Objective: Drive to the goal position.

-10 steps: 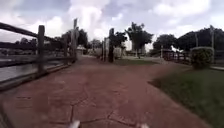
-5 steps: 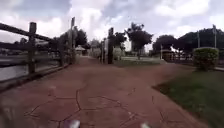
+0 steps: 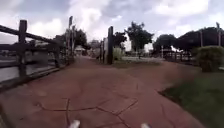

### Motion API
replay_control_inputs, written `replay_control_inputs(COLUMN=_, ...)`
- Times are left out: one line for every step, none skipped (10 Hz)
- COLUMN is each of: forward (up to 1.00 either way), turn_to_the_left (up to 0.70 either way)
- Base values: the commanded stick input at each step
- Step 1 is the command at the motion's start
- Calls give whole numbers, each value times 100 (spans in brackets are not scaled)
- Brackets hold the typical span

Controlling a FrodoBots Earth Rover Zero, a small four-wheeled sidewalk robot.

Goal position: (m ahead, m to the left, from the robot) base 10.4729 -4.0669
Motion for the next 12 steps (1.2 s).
replay_control_inputs(forward=0, turn_to_the_left=0)
replay_control_inputs(forward=0, turn_to_the_left=0)
replay_control_inputs(forward=0, turn_to_the_left=0)
replay_control_inputs(forward=0, turn_to_the_left=0)
replay_control_inputs(forward=56, turn_to_the_left=2)
replay_control_inputs(forward=70, turn_to_the_left=2)
replay_control_inputs(forward=70, turn_to_the_left=2)
replay_control_inputs(forward=70, turn_to_the_left=2)
replay_control_inputs(forward=70, turn_to_the_left=2)
replay_control_inputs(forward=70, turn_to_the_left=2)
replay_control_inputs(forward=70, turn_to_the_left=2)
replay_control_inputs(forward=70, turn_to_the_left=2)
